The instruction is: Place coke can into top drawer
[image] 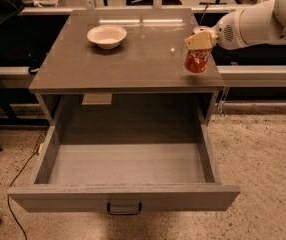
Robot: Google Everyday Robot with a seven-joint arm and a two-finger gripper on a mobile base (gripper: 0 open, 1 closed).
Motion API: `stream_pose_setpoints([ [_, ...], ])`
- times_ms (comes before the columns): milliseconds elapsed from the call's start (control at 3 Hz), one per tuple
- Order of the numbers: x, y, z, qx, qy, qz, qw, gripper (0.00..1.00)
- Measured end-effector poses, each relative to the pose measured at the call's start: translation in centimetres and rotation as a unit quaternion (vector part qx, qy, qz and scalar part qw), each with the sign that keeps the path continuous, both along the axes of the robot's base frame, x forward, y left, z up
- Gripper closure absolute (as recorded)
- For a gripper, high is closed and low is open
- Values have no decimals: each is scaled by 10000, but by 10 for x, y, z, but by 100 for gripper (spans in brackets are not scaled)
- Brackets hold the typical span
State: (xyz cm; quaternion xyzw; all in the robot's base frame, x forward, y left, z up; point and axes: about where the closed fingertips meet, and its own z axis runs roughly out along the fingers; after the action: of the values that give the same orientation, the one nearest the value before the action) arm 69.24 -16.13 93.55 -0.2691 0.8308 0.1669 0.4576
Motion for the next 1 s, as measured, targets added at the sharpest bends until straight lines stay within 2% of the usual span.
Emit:
stream_pose_setpoints([
  [333,-16,12,-11,-203,131,502,9984,100],
  [667,-71,29,-32,-466,430,1565,9856,100],
  [1000,-133,30,-65,-601,996,2254,9673,100],
])
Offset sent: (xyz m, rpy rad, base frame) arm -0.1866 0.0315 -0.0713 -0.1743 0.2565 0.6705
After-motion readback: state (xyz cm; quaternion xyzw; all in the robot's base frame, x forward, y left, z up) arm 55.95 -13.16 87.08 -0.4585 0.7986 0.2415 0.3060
